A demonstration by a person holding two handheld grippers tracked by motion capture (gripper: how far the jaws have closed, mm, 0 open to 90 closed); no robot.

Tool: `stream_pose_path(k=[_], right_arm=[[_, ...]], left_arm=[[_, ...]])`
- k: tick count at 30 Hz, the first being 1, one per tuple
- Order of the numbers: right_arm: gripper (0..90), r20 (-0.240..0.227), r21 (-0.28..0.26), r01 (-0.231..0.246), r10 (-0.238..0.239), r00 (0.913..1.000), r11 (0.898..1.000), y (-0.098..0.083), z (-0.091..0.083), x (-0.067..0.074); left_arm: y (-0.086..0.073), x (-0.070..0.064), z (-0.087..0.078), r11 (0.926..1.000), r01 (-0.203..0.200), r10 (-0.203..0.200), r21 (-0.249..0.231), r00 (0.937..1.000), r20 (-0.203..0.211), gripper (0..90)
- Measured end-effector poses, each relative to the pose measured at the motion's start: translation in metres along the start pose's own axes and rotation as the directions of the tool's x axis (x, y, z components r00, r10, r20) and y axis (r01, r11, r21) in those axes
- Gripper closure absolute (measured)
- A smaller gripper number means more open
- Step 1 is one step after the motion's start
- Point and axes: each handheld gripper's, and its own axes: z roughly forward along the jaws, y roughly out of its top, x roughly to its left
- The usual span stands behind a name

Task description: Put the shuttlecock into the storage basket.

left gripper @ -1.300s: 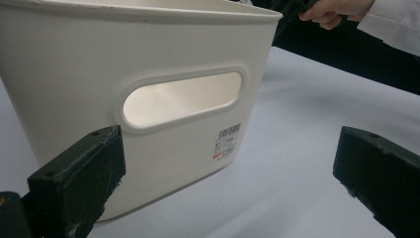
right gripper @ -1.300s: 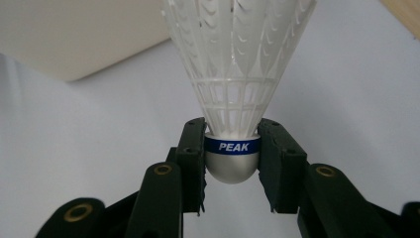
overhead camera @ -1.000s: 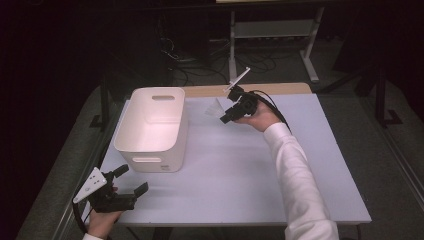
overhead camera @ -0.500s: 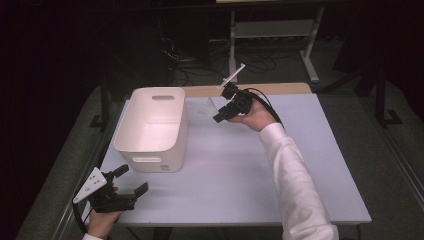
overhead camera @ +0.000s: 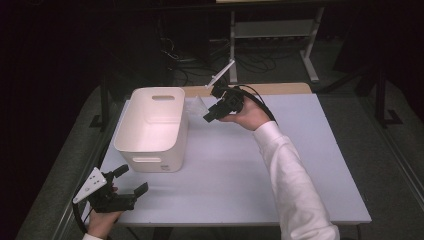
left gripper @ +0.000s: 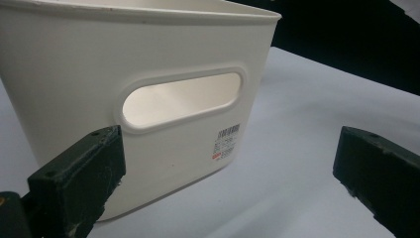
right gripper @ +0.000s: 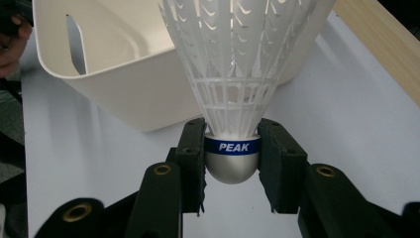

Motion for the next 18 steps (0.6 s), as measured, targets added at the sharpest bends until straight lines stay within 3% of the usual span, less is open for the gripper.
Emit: stream_pose_path(k=[5,18], right_arm=[[63.3,0.004,0.011,-0.011,0.011,0.9999,1.0,0.005,-0.001,0.004],[63.2,-0.001,-0.013,0.041,-0.041,0.9992,0.999,0.023,-0.005,0.017]], left_arm=[[0.0,0.0,0.0,1.0,0.001,-0.001,0.0,1.0,0.0,0.0],[0.0,0.001,0.0,0.9999,-0.011,0.011,0.006,0.9999,0.0,0.0]])
